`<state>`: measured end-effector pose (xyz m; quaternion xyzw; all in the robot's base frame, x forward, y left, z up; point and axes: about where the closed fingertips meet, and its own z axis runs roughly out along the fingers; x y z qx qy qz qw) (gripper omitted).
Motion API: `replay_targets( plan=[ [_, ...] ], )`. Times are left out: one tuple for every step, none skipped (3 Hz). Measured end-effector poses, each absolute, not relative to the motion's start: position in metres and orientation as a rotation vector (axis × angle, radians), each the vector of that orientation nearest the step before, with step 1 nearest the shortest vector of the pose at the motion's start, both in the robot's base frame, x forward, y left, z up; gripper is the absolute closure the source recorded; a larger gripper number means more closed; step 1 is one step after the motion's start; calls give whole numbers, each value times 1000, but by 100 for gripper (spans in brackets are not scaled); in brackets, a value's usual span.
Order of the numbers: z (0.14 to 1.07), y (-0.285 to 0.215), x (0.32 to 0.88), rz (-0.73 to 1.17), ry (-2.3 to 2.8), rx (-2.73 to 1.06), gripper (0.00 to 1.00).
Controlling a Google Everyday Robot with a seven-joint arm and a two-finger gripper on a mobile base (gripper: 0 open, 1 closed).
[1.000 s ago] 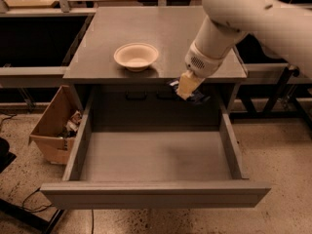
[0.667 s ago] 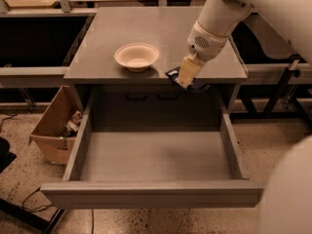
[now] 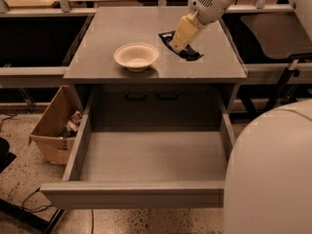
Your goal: Pick rxbar blueberry from top drawer and place on counter
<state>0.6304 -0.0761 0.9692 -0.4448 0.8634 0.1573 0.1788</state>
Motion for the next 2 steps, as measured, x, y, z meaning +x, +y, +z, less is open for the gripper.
replay_targets(
  plan=[
    [969, -76, 631, 445, 2441, -1258, 100],
    [965, -64, 661, 400, 2399, -1250, 100]
  ],
)
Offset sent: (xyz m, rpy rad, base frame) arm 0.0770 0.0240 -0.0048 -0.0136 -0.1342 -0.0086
